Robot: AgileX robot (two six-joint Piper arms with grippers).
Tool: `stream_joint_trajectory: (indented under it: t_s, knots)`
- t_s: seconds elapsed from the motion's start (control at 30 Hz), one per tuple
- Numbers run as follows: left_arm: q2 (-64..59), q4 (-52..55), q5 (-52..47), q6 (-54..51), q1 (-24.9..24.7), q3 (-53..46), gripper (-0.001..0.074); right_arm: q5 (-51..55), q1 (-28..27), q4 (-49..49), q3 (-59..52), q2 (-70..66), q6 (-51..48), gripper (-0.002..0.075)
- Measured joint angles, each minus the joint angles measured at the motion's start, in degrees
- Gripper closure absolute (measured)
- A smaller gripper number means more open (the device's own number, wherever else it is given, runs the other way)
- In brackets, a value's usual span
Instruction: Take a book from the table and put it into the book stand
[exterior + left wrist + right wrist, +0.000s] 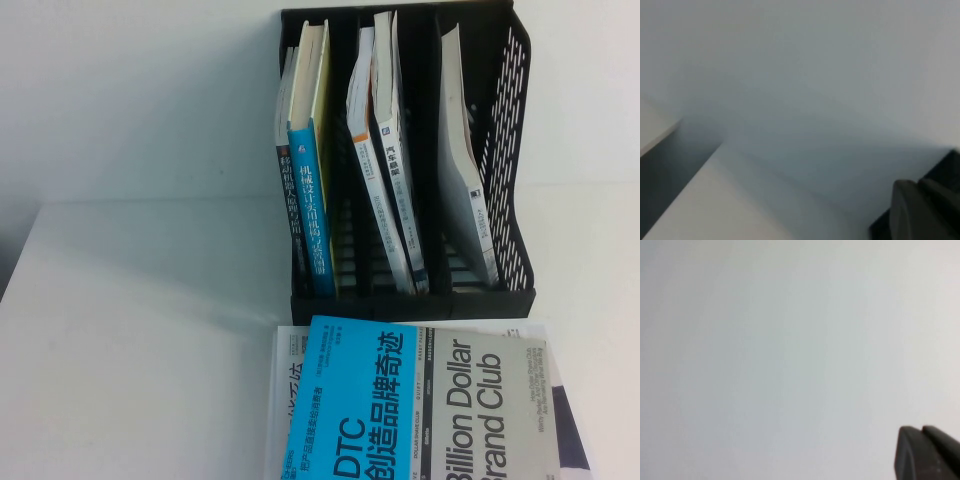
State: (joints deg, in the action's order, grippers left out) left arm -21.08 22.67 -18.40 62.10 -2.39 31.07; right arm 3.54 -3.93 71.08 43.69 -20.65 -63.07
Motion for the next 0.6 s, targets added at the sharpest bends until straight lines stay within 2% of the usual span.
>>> stream_joint_trajectory:
  t_s: [0.1, 0.27, 0.4, 0.53, 0.6]
  knots:
    - [-6.89, -2.69, -9.17, -4.93, 0.00, 2.68, 0.0739, 2.93, 0.00, -0.35, -1.65, -3.98, -3.29, 0.0729]
    - [-14.28, -12.61, -18.00, -23.74, -0.61, 3.89, 0.0739, 4.69, 0.28, 2.34, -4.15, -5.77, -6.10, 0.0729]
    - [-14.94, -17.24, -17.96, -37.53, -1.88, 4.26, 0.0739, 5.94, 0.28, 6.33, -4.15, -5.58, -5.95, 0.0729]
    - [-14.94, -21.46, -16.39, -40.91, -1.88, 4.33, 0.0739, 6.71, 0.28, 5.37, -6.20, -5.45, -7.22, 0.0729]
    - [-14.94, -24.16, -16.04, -41.28, -1.88, 4.33, 0.0739, 7.85, 0.28, 1.18, -7.99, -5.45, -7.95, 0.0729]
